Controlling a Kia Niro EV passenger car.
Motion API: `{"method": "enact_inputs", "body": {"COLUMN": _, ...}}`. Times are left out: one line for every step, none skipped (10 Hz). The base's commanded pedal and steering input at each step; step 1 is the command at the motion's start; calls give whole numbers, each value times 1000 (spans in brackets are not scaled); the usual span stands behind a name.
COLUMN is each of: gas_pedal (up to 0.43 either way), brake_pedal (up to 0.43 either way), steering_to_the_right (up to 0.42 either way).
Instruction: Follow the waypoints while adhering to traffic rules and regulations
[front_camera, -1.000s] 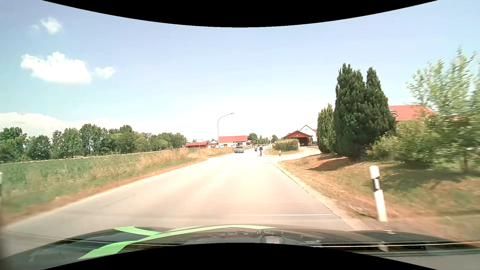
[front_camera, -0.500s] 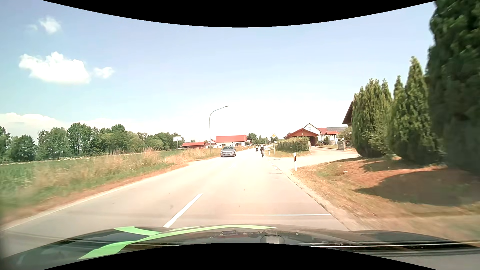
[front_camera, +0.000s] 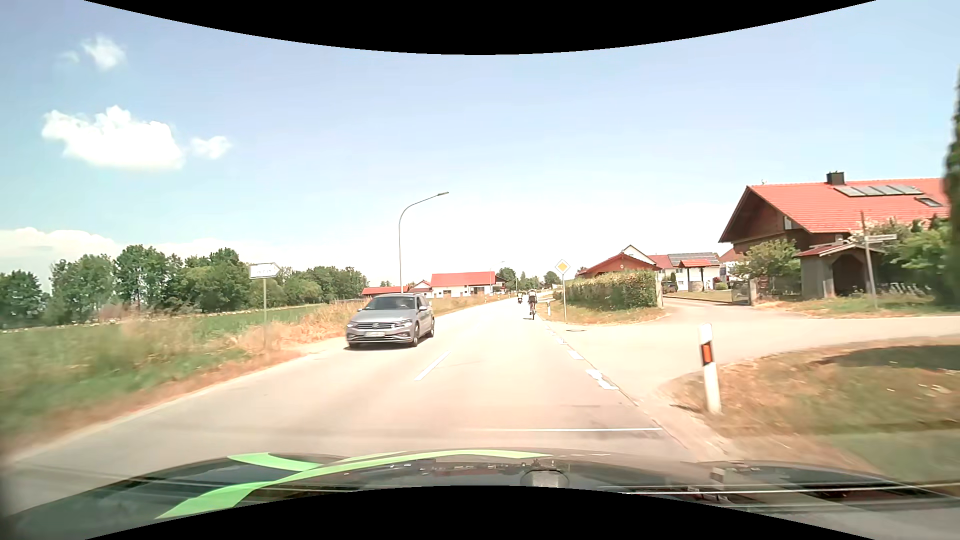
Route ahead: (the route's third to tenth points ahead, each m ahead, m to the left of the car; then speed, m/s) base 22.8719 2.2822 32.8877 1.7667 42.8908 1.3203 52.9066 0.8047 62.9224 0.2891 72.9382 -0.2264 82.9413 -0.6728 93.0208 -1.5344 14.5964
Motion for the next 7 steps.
{"method": "enact_inputs", "body": {"gas_pedal": 299, "brake_pedal": 0, "steering_to_the_right": -18}}
{"method": "enact_inputs", "body": {"gas_pedal": 311, "brake_pedal": 0, "steering_to_the_right": -18}}
{"method": "enact_inputs", "body": {"gas_pedal": 331, "brake_pedal": 0, "steering_to_the_right": -18}}
{"method": "enact_inputs", "body": {"gas_pedal": 350, "brake_pedal": 0, "steering_to_the_right": -18}}
{"method": "enact_inputs", "body": {"gas_pedal": 370, "brake_pedal": 0, "steering_to_the_right": -18}}
{"method": "enact_inputs", "body": {"gas_pedal": 378, "brake_pedal": 0, "steering_to_the_right": -18}}
{"method": "enact_inputs", "body": {"gas_pedal": 409, "brake_pedal": 0, "steering_to_the_right": -16}}
